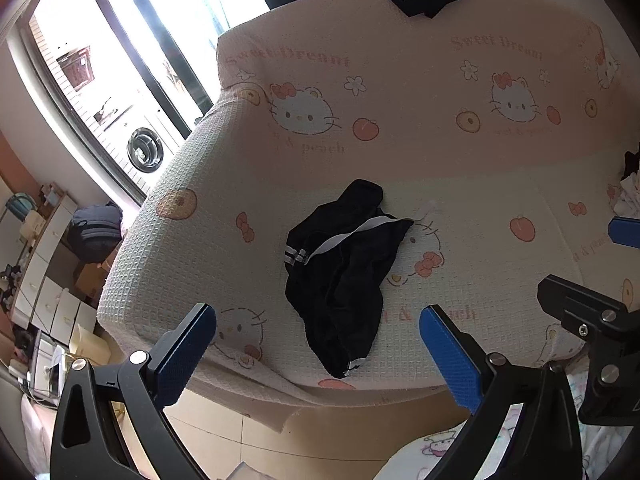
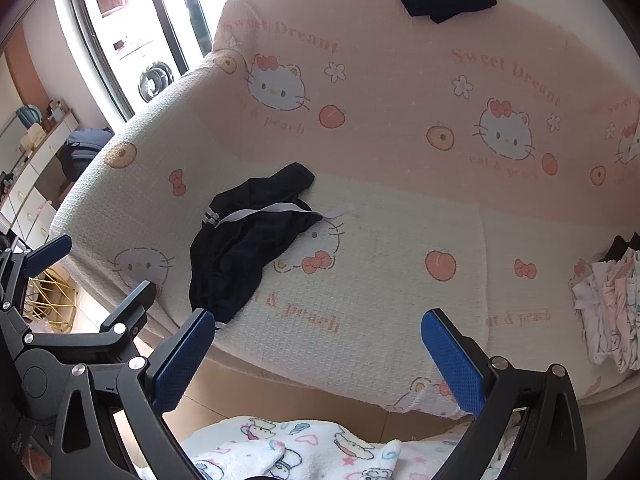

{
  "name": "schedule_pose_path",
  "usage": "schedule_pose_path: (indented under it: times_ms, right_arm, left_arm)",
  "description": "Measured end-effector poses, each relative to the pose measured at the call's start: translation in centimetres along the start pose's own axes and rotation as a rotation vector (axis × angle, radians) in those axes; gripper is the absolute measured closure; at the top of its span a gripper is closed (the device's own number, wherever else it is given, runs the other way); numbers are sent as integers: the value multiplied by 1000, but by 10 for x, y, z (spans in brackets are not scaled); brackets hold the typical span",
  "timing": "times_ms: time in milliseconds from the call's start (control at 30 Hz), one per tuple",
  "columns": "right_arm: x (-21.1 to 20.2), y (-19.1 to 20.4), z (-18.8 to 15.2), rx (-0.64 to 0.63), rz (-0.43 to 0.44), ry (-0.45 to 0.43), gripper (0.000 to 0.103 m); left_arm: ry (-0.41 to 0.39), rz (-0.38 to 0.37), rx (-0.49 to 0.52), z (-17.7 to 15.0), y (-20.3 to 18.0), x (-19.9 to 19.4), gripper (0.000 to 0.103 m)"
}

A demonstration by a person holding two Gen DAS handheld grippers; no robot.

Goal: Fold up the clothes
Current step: 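Move both grippers toward the navy track pants on the bed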

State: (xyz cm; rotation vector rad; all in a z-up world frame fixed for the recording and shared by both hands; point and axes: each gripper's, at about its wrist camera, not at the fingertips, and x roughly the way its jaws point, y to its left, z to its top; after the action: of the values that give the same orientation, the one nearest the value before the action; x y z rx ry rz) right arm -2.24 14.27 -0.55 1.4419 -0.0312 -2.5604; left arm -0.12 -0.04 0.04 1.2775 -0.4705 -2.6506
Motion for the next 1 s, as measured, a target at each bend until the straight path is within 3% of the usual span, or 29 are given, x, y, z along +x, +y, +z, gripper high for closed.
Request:
schedule_pose_path:
  times_ms: [267, 367, 533, 1000]
  right_arm:
    - [15, 2, 4, 10, -7, 42, 0]
    - [21, 2, 5, 16, -6, 58, 0]
    - [33, 3, 7, 29, 0, 87, 0]
    - [78, 7, 12, 54, 20, 190, 0]
  left_arm:
    - [-52, 33, 65, 1, -5, 0, 0]
    - [27, 2, 31, 3, 2, 25, 0]
    - [76, -31, 15, 8, 13, 45, 0]
    - [151, -82, 19, 13, 30, 98, 0]
